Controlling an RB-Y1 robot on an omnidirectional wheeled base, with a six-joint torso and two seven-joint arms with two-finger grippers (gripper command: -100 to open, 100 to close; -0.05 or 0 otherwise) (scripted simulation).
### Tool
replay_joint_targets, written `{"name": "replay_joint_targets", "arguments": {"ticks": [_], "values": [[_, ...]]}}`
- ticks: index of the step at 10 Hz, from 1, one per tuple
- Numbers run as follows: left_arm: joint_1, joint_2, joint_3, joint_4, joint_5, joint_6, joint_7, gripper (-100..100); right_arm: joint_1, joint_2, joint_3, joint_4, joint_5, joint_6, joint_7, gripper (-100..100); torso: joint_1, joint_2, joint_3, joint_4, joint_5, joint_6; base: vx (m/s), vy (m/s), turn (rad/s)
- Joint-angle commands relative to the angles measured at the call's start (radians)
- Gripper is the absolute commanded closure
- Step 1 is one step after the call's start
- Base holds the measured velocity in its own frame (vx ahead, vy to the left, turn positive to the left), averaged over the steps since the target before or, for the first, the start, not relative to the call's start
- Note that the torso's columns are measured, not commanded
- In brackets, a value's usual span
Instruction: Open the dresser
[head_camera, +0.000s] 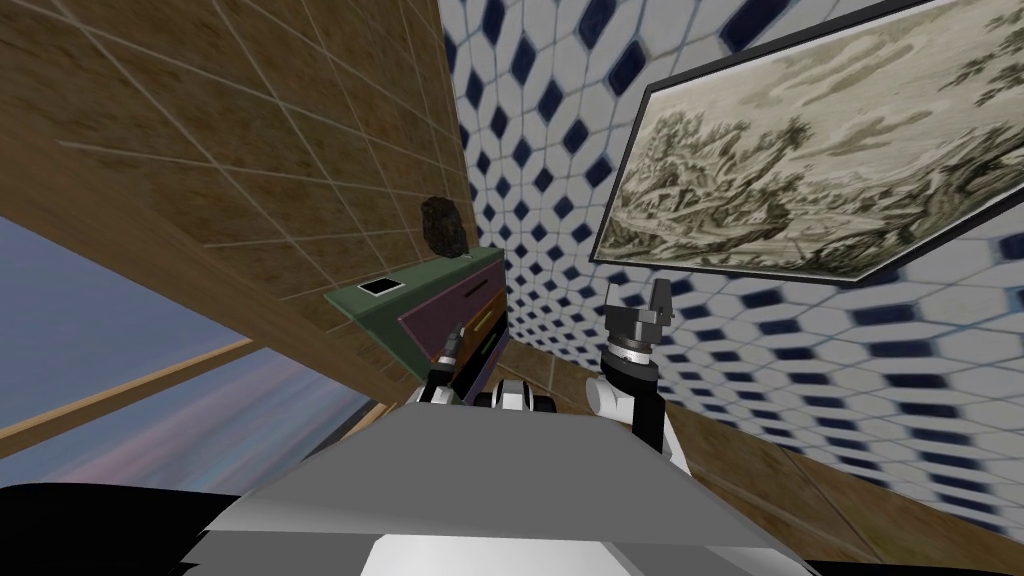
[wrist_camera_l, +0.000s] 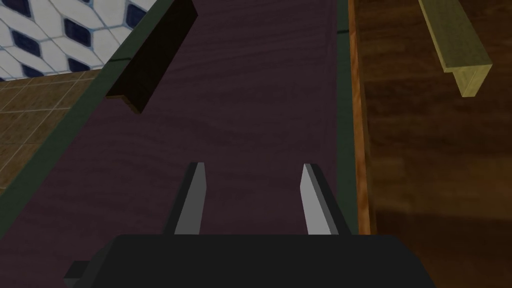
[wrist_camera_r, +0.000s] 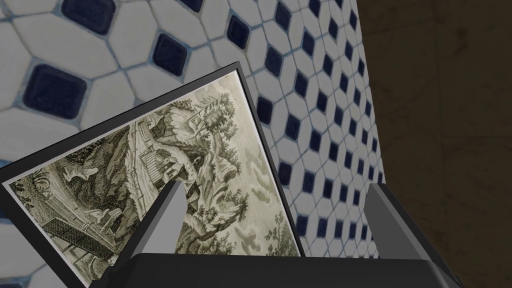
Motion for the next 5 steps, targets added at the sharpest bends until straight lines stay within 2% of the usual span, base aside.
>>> {"name": "replay_joint_targets", "arguments": {"ticks": [1, 3, 5], "values": [[-0.012, -0.01, 0.011, 0.083, 0.006, 0.008, 0.004, -100, 0.0, 0.0, 0.0, 0.0, 0.0, 0.0, 0.0, 0, 0.0, -0.002, -0.001, 0.0, 0.0, 0.001, 0.051, -0.015, -0.025], [-0.017, -0.02, 0.011, 0.114, 0.007, 0.005, 0.005, -100, 0.0, 0.0, 0.0, 0.0, 0.0, 0.0, 0.0, 0, -0.003, 0.003, 0.001, 0.003, -0.003, 0.001, 0.024, -0.003, -0.008], [-0.017, -0.02, 0.011, 0.119, 0.007, 0.005, 0.005, -100, 0.0, 0.0, 0.0, 0.0, 0.0, 0.0, 0.0, 0, -0.005, 0.008, 0.004, 0.006, -0.004, 0.0, 0.014, -0.003, -0.002]]}}
